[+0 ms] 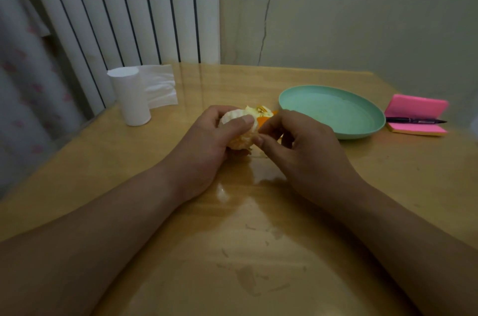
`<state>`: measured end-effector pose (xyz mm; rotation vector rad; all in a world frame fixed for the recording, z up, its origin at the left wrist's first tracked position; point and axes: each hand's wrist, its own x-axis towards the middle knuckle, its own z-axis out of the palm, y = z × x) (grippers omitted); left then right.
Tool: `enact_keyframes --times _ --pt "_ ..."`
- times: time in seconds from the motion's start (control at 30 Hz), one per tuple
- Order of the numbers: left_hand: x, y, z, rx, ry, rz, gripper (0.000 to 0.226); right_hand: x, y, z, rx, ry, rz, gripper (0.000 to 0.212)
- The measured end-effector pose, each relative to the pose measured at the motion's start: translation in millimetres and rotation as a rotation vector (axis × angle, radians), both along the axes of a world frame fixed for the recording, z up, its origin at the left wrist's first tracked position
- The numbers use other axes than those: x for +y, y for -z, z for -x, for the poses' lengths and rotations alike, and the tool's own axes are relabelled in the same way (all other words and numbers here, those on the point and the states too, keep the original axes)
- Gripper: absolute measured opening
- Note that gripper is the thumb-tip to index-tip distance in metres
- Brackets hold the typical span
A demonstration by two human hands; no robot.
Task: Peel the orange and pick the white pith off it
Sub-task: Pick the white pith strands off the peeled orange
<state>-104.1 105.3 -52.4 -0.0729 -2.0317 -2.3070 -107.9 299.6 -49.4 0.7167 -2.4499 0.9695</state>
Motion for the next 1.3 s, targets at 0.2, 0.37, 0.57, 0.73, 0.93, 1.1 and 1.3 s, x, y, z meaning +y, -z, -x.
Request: enact_keyframes --times 0.2,0.37,0.57,0.73,0.93,1.1,1.3 --pt "1 -2 -5 0.050 -0.011 0.191 0.046 1 -1 -1 0.005 0.008 -0.031 0.004" --pt "1 -5 -9 0.080 -0.022 0.279 0.042 0 -2 -1 -0.007 0.011 -0.033 0.002" --pt "-1 -2 -4 0.012 0.032 0.103 0.053 0 -1 -1 -0.039 -0.012 0.034 0.005" --pt "0 -5 -5 -0.036 0.098 -0.102 0.052 4 1 4 -0.074 0.022 0.068 0.006" --pt "0 -12 -10 -0.154 0.206 -0.262 0.042 8 5 13 -0.129 0.076 0.027 0.015" --pt "-2 -13 -8 -0.145 0.207 -0.220 0.052 7 5 11 -0.144 0.104 -0.076 0.005" --pt "-1 -13 -6 -0.146 0.181 -0.219 0.046 5 1 8 -0.078 0.153 -0.123 0.005"
